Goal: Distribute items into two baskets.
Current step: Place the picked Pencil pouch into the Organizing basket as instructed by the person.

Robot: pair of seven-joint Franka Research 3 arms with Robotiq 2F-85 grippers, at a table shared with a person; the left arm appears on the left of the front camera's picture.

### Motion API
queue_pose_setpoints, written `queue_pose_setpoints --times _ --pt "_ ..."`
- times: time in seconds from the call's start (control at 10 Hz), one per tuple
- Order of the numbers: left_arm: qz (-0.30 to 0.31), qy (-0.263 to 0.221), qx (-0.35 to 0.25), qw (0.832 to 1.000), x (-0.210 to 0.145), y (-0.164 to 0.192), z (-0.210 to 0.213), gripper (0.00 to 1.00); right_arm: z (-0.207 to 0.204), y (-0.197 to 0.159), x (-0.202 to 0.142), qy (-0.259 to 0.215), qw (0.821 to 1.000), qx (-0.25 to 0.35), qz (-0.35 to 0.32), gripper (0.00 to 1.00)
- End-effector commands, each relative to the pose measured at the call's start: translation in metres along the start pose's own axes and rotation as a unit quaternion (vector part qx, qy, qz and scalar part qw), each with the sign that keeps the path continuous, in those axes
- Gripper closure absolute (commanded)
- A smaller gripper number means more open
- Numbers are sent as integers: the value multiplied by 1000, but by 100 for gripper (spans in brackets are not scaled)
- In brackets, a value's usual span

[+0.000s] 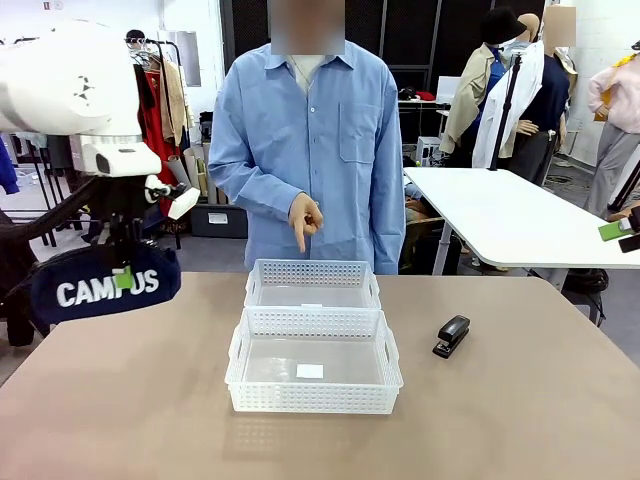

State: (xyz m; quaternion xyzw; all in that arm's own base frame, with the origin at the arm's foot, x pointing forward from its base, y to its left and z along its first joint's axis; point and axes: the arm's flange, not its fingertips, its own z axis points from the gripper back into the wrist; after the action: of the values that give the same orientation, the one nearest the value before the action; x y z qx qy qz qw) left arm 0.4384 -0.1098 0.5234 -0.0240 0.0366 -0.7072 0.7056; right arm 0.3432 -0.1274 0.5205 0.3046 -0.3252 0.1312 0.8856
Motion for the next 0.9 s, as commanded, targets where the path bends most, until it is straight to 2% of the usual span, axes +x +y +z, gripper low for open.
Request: queue_pose_setpoints --times 0.0,0.8 --pt "-26 -24 -3 999 8 22 11 100 -1 -1 3 -14 1000 13 3 0" --pt "-73 -15 -69 995 112 119 20 100 -1 -1 3 -14 1000 13 3 0"
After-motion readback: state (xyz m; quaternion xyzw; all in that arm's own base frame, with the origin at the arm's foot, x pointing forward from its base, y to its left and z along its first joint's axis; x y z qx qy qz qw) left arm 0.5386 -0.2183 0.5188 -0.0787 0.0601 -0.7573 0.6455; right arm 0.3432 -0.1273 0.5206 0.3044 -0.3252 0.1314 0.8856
